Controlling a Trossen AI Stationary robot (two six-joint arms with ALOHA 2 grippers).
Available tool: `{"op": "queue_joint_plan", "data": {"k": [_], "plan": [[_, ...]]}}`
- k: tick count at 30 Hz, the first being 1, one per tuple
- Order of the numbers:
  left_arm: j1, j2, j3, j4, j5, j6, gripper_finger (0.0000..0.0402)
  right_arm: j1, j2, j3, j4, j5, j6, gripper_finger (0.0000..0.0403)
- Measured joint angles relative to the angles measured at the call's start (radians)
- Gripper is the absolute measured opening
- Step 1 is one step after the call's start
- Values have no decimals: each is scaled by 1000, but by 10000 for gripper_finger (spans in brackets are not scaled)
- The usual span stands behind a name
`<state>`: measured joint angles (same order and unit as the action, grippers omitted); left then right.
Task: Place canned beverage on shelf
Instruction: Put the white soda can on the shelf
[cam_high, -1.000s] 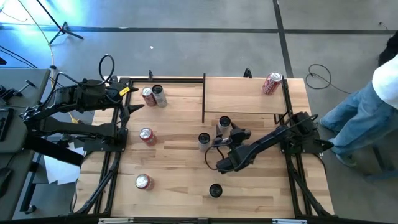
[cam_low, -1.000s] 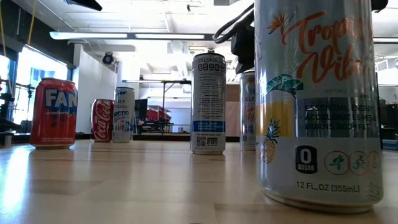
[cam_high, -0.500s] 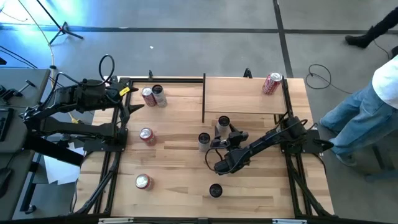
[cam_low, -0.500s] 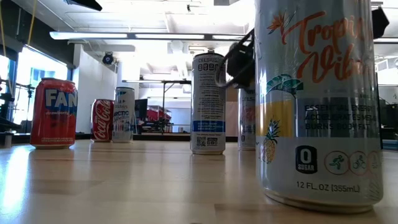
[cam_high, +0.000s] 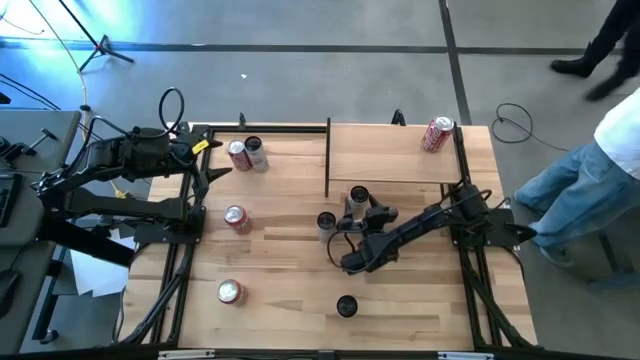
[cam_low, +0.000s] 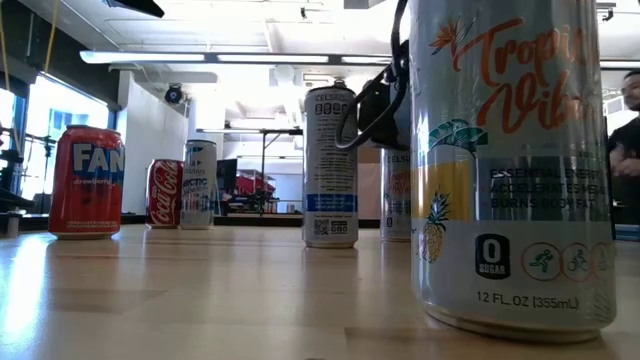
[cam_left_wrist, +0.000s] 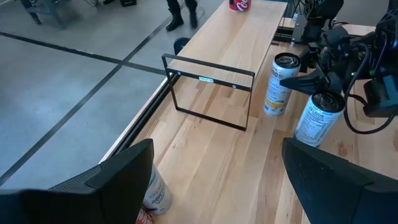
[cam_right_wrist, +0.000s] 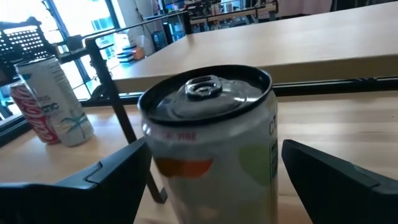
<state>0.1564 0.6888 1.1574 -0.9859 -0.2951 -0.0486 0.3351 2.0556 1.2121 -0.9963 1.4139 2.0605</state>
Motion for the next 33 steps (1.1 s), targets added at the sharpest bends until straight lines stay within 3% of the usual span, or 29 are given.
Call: {"op": "queue_joint_plan", "data": {"k": [10, 19, 33], "plan": [[0, 0, 0, 0, 0, 0, 335, -8, 0, 0, 10, -6, -18, 336], [0, 0, 0, 0, 0, 0, 335, -4, 0, 0, 62, -17, -34, 242], [0, 0, 0, 0, 0, 0, 335, 50, -29, 12, 36, -30, -69, 241]]}}
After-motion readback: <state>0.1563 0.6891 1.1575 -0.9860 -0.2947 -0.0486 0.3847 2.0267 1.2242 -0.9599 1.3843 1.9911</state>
